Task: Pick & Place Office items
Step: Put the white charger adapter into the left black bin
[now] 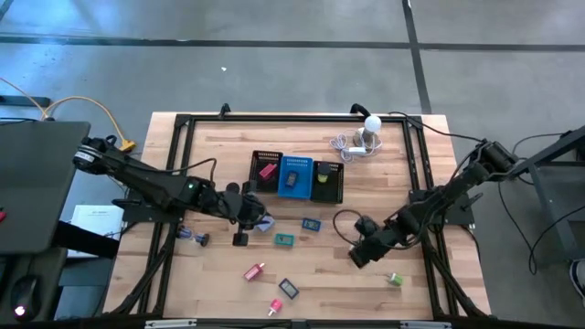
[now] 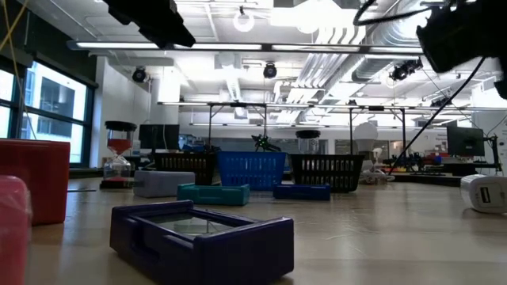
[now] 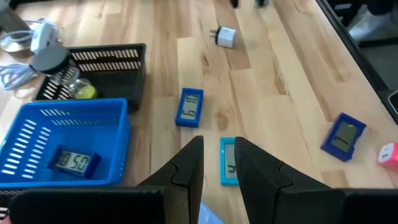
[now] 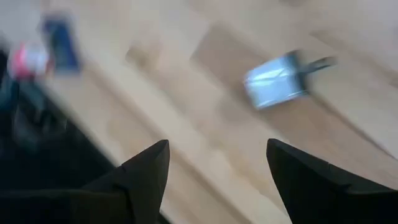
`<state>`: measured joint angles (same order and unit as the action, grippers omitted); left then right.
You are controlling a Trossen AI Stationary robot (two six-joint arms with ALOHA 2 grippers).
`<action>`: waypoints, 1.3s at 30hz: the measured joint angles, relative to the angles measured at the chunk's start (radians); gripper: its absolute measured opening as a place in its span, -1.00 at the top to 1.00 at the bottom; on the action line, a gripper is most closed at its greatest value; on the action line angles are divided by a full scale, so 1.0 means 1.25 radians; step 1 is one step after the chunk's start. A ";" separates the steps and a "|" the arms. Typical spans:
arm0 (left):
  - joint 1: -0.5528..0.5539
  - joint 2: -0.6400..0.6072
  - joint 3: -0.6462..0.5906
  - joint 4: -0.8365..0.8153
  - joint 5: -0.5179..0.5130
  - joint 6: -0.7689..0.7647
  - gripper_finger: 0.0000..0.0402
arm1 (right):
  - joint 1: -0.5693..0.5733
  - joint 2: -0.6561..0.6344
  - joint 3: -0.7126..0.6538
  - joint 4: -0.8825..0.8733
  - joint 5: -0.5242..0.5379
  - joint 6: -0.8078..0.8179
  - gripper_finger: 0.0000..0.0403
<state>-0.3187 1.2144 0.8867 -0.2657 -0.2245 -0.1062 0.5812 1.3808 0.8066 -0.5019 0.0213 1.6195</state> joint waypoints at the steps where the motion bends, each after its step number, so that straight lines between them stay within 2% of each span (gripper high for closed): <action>1: -0.002 0.000 0.000 -0.001 0.000 0.000 0.58 | -0.003 0.000 0.000 -0.011 0.015 0.046 -0.28; 5: -0.010 0.000 0.000 0.000 -0.001 0.000 0.58 | -0.010 0.013 0.000 -0.064 0.023 0.213 -0.28; 8: -0.011 0.000 0.000 -0.001 -0.001 0.000 0.58 | -0.011 0.025 0.000 -0.064 0.011 0.260 -0.28; 15: -0.011 0.000 0.000 -0.004 0.010 0.007 0.58 | -0.033 0.063 0.001 -0.014 0.053 0.377 -0.28; 20: -0.016 0.000 0.000 -0.003 0.028 0.048 0.58 | -0.047 0.117 0.001 -0.013 0.037 0.407 -0.28; 27: -0.016 0.001 0.000 -0.003 0.103 0.067 0.58 | -0.073 0.182 0.001 0.002 -0.018 0.404 -0.28; 29: -0.016 0.001 0.000 -0.002 0.133 0.077 0.58 | -0.075 0.185 0.002 0.003 -0.020 0.400 -0.28; 33: -0.017 0.001 0.000 0.001 0.142 0.067 0.58 | -0.080 0.187 0.002 0.003 -0.022 0.373 -0.28; 36: -0.016 0.002 0.000 0.016 0.141 0.066 0.58 | -0.079 0.187 0.002 0.002 -0.025 0.363 -0.22; 39: -0.016 0.002 0.000 0.038 0.140 0.066 0.58 | -0.079 0.188 0.001 -0.002 -0.032 0.356 -0.07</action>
<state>-0.3389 1.2163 0.8867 -0.2178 -0.0490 -0.0238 0.4822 1.6154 0.8082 -0.5041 -0.0185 2.0640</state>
